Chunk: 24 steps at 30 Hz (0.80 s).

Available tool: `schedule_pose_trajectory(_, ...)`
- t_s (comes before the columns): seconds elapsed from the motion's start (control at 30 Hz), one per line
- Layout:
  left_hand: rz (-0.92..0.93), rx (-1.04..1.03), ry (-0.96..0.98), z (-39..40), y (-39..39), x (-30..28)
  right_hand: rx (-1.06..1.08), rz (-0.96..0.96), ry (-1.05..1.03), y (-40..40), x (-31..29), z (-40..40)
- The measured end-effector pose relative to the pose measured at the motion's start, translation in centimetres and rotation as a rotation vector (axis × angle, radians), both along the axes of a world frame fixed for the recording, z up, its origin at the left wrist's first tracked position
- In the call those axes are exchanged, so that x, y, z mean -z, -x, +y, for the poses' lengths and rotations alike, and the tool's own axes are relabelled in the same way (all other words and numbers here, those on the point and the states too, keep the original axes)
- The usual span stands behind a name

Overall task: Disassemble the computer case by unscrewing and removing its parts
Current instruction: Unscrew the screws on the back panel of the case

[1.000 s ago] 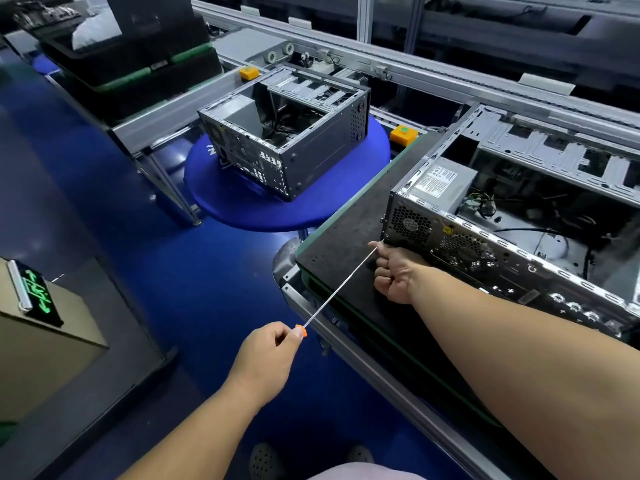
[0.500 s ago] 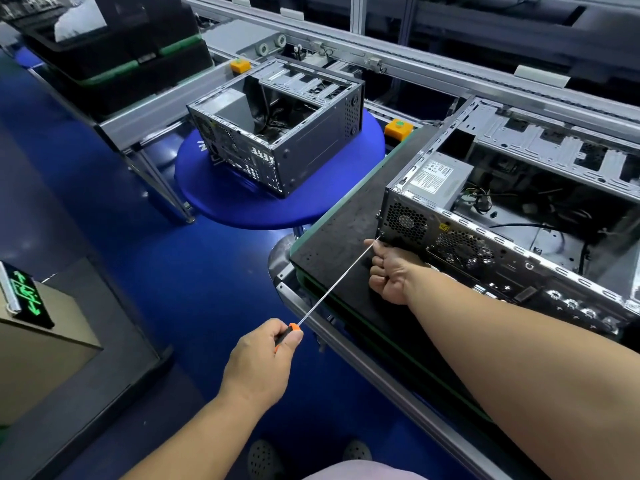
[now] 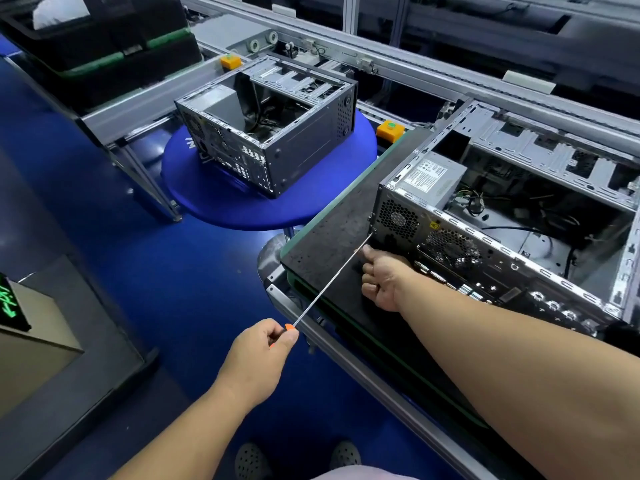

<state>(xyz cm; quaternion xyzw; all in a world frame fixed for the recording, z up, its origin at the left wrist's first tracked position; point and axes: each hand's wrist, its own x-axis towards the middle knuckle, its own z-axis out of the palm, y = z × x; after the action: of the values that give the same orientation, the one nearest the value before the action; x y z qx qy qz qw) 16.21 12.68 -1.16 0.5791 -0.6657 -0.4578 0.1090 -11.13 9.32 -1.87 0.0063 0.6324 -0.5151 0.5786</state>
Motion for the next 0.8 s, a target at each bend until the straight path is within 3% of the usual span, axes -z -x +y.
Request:
schedule_pose_trajectory(0.03,-0.058,0.032,0.046,-0.1,-0.2,-0.1,-0.052,0.142,-0.039,0.0,-0.7,0.3)
schedule_pose_trajectory(0.1,-0.181,0.084,0.171,-0.2,-0.4,-0.4,-0.153,0.636,-0.036,0.3,-2.9,0.7)
schedule_pose_trajectory(0.17,-0.252,0.117,0.292,-0.3,-0.4,-0.7,-0.227,1.067,0.172,1.4,-6.5,0.4)
schedule_pose_trajectory(0.27,-0.274,0.131,0.370,-0.4,-0.3,-0.9,-0.199,1.290,0.410,4.8,-12.8,-0.9)
schedule_pose_trajectory(0.37,-0.239,0.126,0.351,-0.3,-0.6,-0.8,-0.086,1.540,0.273,9.6,-16.5,-3.2)
schedule_pose_trajectory(0.43,-0.209,0.116,0.338,-0.2,-0.7,-0.6,-0.153,1.643,-0.011,12.8,-16.7,-4.1)
schedule_pose_trajectory(0.53,-0.179,0.093,0.332,-0.3,-0.9,-0.7,-0.387,1.622,-0.384,14.8,-14.8,-4.5)
schedule_pose_trajectory(0.63,-0.151,0.064,0.323,-0.5,-1.1,-0.9,-0.490,1.591,-0.489,13.9,-12.7,-4.4)
schedule_pose_trajectory(0.8,-0.160,0.049,0.326,-1.1,-1.0,-0.8,-0.433,1.574,-0.487,13.4,-11.6,-4.1)
